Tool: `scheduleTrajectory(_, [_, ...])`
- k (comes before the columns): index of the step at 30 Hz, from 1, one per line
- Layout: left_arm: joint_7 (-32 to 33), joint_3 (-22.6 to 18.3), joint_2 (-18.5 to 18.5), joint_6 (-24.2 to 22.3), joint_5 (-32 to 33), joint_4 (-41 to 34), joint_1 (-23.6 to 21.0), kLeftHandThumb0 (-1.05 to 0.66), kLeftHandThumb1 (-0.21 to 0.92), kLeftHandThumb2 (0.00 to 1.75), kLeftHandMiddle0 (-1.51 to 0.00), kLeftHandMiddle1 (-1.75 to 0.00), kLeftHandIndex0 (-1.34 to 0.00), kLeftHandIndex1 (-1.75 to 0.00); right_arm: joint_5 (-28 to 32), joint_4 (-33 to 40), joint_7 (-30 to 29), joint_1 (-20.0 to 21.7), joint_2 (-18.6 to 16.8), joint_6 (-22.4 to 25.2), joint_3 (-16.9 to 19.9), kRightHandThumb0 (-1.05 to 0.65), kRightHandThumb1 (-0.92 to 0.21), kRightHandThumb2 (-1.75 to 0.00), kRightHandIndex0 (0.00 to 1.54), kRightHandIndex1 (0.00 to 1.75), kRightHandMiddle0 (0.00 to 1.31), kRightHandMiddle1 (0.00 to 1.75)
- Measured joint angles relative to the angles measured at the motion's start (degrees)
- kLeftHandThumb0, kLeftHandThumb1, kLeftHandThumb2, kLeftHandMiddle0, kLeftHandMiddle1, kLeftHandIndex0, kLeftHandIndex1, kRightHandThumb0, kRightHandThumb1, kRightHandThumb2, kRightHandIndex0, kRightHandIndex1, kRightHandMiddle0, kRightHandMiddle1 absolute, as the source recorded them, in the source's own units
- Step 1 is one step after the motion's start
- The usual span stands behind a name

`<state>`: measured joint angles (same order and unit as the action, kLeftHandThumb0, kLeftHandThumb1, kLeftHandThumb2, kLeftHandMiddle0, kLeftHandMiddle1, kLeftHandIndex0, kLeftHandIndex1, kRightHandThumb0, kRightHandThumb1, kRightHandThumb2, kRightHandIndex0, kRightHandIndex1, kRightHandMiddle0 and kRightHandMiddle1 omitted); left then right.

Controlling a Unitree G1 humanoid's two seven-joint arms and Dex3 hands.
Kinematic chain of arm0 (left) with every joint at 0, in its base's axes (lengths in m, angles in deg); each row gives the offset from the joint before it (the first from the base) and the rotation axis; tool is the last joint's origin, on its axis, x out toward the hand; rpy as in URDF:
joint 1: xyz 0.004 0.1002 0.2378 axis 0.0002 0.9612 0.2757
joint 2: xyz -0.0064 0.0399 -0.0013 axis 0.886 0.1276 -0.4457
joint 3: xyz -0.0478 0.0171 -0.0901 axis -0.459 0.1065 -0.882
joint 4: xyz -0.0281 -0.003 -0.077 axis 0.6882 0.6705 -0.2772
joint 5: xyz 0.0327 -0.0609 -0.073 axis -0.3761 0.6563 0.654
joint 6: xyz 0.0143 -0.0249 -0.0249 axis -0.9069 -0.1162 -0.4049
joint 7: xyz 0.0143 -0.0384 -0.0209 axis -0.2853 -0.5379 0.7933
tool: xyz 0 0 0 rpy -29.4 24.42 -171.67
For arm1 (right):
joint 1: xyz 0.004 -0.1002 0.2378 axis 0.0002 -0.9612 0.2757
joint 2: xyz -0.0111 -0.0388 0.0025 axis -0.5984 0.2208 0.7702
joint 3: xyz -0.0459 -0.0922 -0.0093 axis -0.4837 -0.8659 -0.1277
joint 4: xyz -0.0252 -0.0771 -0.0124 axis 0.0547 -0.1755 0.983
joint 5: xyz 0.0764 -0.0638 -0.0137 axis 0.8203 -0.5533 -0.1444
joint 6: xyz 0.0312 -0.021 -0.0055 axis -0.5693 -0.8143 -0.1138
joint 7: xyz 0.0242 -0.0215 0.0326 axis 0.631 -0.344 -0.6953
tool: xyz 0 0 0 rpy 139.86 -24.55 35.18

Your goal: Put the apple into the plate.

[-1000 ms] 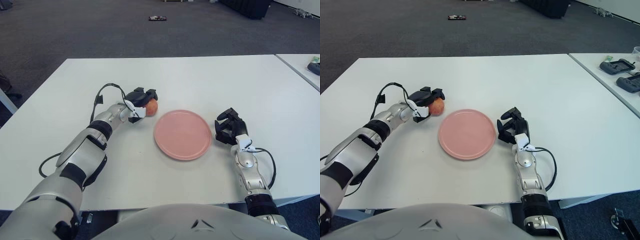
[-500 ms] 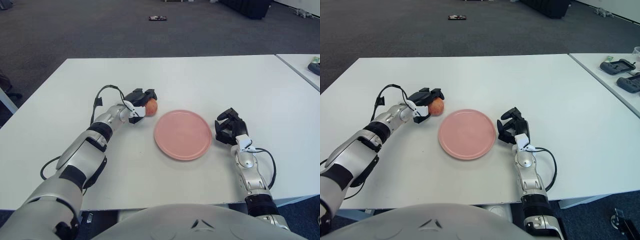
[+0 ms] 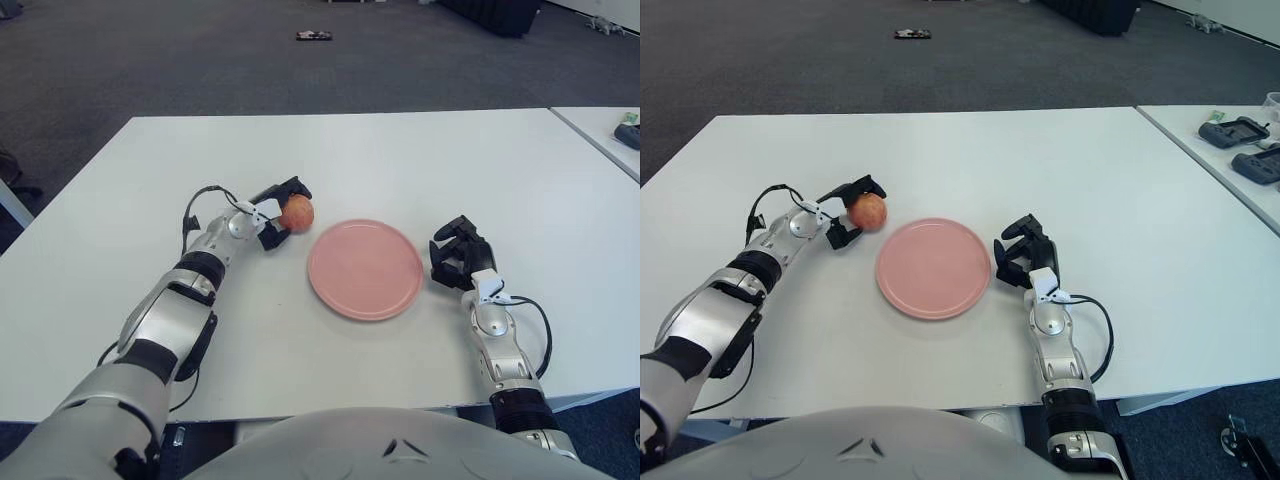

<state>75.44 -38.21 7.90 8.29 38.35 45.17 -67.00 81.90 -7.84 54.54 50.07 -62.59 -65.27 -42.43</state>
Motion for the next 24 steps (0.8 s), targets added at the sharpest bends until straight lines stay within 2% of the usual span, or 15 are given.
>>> scheduleTrajectory(4, [-3.09,-2.57,-0.16,0.85,2.98,-0.87,1.11,0.0,-0.1,1.75,-0.96,-1.62,-0.7,-1.75,0.0,0.18,-0.35,0.0,-0.02,0.31,0.0,-0.41,-0.55,-1.04,0.64,1.6,0.43,1.75])
scheduleTrajectory(10, [-6.3,-5.43,-0.5,0.82,6.28,-8.64,5.17,0.0,-0.1,1.75,-0.97,-1.62,-0.7,-1.75,0.01,0.26,-0.38,-0.06,-0.05,0.39,-0.04,-0.41,-0.55,-1.03,0.65,1.62,0.43,1.75])
scheduleTrajectory(16, [-6.59,-7.14,-0.55,0.85,7.77,-15.55,6.91,0.0,-0.11,1.75,-0.98,-1.6,-0.71,-1.75,0.05,0.23,-0.35,0.0,-0.06,0.37,-0.06,-0.41,-0.56,-1.02,0.66,1.65,0.42,1.75])
scheduleTrajectory(24, [-7.86,-8.92,0.19,-0.04,10.39,-31.14,10.96,0.0,-0.12,1.75,-1.0,-1.56,-0.71,-1.75,0.13,0.17,-0.27,0.02,-0.06,0.45,-0.05,-0.4,-0.57,-1.01,0.64,1.69,0.41,1.75])
